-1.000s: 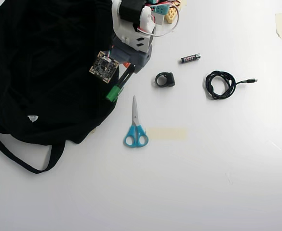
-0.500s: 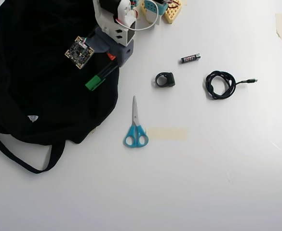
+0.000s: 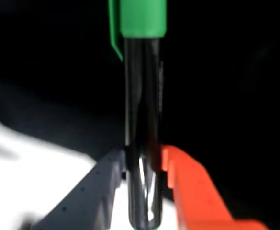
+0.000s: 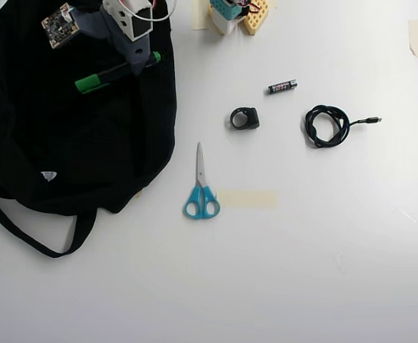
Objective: Put the green marker into the black bag
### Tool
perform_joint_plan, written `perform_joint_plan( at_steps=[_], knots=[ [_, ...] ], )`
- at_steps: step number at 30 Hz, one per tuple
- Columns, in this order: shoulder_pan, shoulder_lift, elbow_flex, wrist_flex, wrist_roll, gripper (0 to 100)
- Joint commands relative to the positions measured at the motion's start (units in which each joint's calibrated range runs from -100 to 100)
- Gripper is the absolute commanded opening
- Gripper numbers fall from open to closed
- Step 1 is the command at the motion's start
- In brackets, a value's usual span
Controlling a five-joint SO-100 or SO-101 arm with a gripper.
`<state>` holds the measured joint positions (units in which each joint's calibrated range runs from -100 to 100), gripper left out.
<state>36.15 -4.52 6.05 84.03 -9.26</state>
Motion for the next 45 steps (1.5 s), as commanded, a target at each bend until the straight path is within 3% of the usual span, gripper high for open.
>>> perform_joint_plan(
  at_steps=[1, 9, 15, 19, 32, 36, 42, 45],
  knots=[
    [5.3, -0.4, -0.4, -2.0, 0.2, 2],
    [15.4, 11.7, -1.9, -16.8, 2.9, 2],
    [17.0, 23.2, -15.8, -17.0, 4.2, 3],
    [16.8, 23.6, -15.7, -16.2, 4.0, 14],
    [15.3, 22.5, -15.6, -16.1, 3.9, 15],
    [14.9, 22.3, -16.3, -13.7, 3.8, 31],
    [11.0, 14.8, -16.2, -10.7, 3.8, 30],
    [9.8, 9.9, -15.5, -7.6, 3.7, 15]
  ],
)
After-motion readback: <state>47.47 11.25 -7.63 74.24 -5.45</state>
